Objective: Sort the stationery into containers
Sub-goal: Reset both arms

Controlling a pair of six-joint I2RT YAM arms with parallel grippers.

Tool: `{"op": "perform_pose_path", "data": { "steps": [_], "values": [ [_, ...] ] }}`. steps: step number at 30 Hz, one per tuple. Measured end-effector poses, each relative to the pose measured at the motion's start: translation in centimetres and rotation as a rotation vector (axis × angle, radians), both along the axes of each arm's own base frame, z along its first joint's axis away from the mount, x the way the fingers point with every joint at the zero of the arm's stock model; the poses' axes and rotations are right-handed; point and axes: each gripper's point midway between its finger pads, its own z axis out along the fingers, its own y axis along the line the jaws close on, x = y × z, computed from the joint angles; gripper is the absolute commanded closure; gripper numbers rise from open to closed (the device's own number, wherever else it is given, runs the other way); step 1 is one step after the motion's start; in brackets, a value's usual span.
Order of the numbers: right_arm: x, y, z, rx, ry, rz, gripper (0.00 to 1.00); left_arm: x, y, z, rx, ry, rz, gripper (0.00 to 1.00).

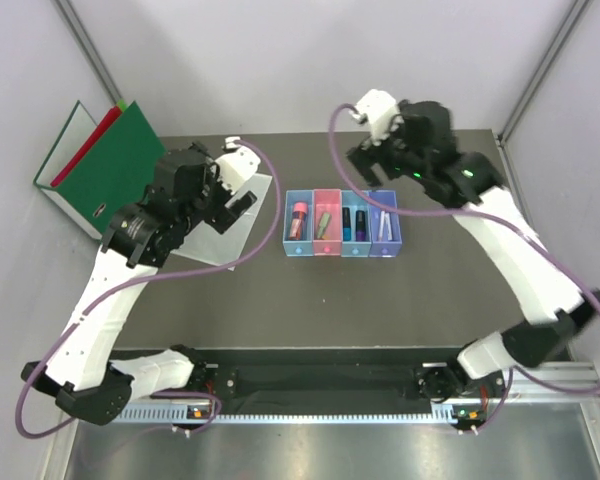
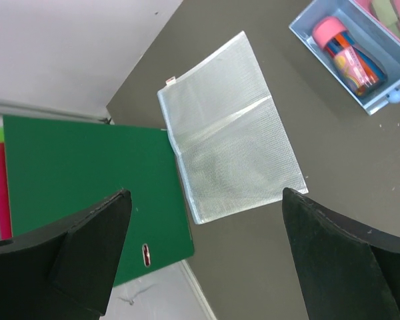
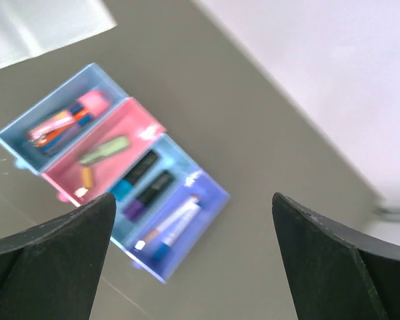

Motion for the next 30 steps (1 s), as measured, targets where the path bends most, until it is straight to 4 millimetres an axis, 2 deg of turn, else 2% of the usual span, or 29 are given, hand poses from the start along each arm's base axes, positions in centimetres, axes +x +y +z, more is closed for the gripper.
{"op": "perform_pose_path", "data": {
  "steps": [3, 5, 8, 11, 15, 20, 25, 30],
  "values": [
    [-3.1, -4.1, 4.4, 0.000, -0.122, -0.070, 0.00, -0.5, 0.5, 0.6, -0.038, -0.016, 0.041, 0.01],
    [-6.0, -6.9, 5.5, -0.008, -0.150, -0.110, 0.00, -0.9, 0.9, 0.7, -0.065, -0.021, 0.068, 0.01],
    [-9.8, -9.8, 5.6, -0.009, -0.141, -0.136, 0.00, -1.7, 1.3, -0.1, -0.094, -0.009, 0.092, 0.01],
    [-13.0, -11.6, 4.5, 0.011, -0.101, -0.147, 0.00, -2.8, 1.8, -1.8, -0.108, 0.019, 0.112, 0.01],
    [-15.6, -12.7, 4.2, 0.065, -0.086, -0.155, 0.00, -3.4, 2.0, -3.1, -0.123, 0.049, 0.127, 0.01],
    [-17.2, -13.1, 4.4, 0.112, -0.082, -0.153, 0.00, -3.5, 1.7, -3.3, -0.159, 0.065, 0.129, 0.01],
    [-17.0, -12.9, 2.6, 0.086, -0.040, -0.151, 0.00, -3.5, 1.8, -3.4, -0.168, 0.068, 0.137, 0.01],
    [-16.6, -12.7, 2.0, 0.072, -0.024, -0.151, 0.00, -3.5, 1.8, -3.4, -0.167, 0.069, 0.139, 0.01]
  ]
}}
